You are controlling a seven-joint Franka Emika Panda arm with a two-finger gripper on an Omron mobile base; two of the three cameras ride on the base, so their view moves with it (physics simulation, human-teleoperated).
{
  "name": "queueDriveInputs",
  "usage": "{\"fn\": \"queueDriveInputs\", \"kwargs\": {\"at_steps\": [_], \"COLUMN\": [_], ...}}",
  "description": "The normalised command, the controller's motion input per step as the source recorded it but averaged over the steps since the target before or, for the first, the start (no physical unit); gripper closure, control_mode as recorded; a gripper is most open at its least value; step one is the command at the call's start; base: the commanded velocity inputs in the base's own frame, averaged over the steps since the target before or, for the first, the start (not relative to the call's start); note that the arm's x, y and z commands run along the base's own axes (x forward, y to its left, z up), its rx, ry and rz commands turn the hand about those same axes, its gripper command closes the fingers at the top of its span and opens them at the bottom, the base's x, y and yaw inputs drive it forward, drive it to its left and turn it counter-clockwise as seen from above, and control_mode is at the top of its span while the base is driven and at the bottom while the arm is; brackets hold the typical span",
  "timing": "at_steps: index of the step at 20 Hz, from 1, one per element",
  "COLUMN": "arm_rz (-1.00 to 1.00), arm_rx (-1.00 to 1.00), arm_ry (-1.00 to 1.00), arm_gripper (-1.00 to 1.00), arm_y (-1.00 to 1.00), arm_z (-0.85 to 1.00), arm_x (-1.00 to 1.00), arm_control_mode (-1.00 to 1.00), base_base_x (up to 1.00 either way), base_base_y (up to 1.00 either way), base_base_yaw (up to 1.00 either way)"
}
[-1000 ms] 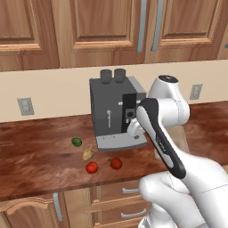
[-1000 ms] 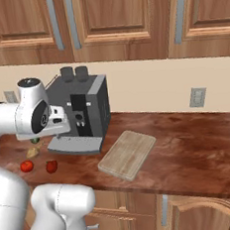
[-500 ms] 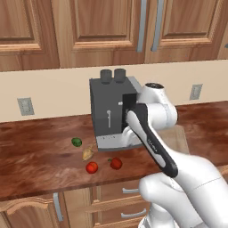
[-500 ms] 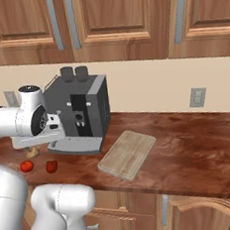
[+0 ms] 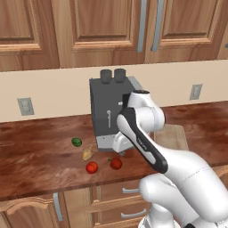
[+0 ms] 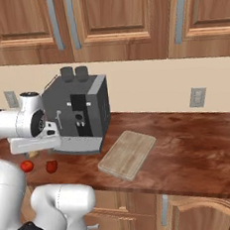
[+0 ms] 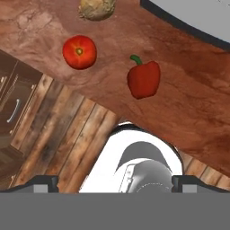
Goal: Place the avocado, onion, tomato, and bell pepper on the cutting board.
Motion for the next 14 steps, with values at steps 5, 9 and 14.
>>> {"fn": "queueDriveInputs", "kwargs": {"at_steps": [5,9,14], "arm_rz": [0.0,0.0,0.0], "arm_rx": [0.0,0.0,0.0], "arm_ry": [0.02,0.0,0.0], "arm_gripper": [-1.0,-1.0,-1.0], "arm_y": [0.05,0.0,0.0], "arm_z": [-0.25,-0.21,-0.22], "arm_x": [0.12,0.13,0.09], "arm_control_mode": [-1.0,-1.0,-1.0], "base_base_x": [0.0,0.0,0.0], "base_base_y": [0.0,0.0,0.0], "base_base_yaw": [0.0,0.0,0.0]}}
